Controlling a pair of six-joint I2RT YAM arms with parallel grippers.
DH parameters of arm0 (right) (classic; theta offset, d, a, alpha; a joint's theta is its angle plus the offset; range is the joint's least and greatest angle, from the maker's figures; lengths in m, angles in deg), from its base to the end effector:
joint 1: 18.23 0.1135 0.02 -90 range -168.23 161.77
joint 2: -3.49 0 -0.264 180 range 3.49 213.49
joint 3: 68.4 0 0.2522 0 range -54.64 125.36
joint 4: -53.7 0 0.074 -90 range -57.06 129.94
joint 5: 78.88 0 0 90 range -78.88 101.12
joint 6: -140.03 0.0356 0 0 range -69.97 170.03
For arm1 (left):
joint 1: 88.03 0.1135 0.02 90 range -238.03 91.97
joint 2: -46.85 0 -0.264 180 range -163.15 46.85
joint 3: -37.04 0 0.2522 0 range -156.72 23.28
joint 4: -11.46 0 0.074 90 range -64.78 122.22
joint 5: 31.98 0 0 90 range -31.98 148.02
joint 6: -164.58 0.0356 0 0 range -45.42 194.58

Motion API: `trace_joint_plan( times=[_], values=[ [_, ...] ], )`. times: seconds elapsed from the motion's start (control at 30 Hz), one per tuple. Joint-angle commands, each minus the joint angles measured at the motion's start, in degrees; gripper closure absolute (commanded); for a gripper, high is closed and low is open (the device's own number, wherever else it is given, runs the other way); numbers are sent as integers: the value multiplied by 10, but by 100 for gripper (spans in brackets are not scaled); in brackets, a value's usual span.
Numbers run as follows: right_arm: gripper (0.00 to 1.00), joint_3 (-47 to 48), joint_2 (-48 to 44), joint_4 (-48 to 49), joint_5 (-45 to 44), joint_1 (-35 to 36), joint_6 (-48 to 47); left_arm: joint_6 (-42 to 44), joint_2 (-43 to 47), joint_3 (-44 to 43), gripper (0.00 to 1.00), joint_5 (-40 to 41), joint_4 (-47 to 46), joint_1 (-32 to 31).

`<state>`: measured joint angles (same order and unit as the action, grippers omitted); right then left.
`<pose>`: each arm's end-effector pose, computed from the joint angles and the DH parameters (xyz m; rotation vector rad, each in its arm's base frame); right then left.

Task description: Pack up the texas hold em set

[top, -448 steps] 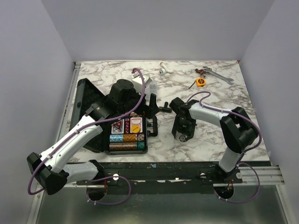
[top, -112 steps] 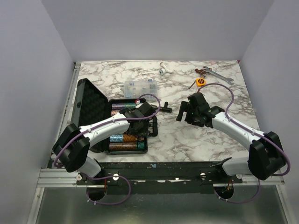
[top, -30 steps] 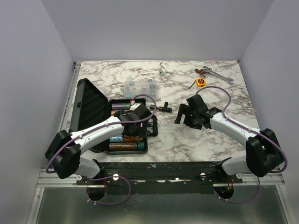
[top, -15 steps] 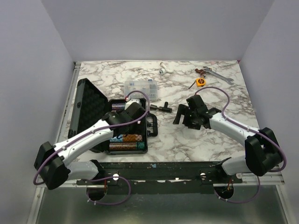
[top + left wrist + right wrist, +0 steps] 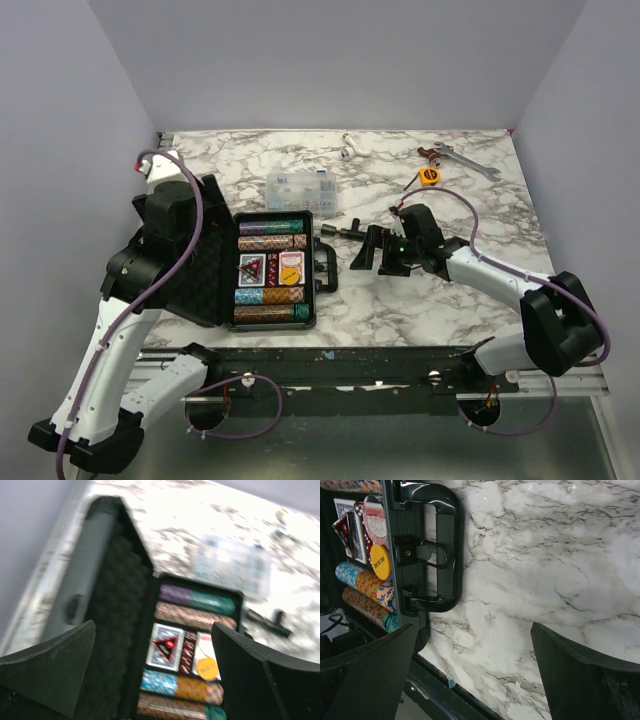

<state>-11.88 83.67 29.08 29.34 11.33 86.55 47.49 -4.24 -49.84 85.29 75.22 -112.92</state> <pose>0.2361 0.1467 0.1919 -0.0007 2.5646 0.8760 0.1448 -0.0492 0.4169 -0.3269 1.9751 -0.0900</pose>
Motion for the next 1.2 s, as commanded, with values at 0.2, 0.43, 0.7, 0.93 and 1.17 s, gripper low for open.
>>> trace_joint_plan(
  times=[0.2, 0.43, 0.7, 0.93, 1.17],
  values=[
    [0, -4, 12, 20, 33, 7, -13, 30, -26, 36, 2, 110, 44, 163],
    [0, 0, 20, 26, 37, 7, -11, 21, -20, 108, 2, 89, 12, 187],
    [0, 2, 27, 26, 34, 8, -11, 32, 5, 94, 13, -70, 9, 187],
    [0, 3, 33, 33, 37, 8, -6, 42, 22, 80, 16, -216, -2, 186],
    [0, 5, 36, 33, 36, 8, -7, 42, 14, 72, 14, -316, 0, 183]
  ],
)
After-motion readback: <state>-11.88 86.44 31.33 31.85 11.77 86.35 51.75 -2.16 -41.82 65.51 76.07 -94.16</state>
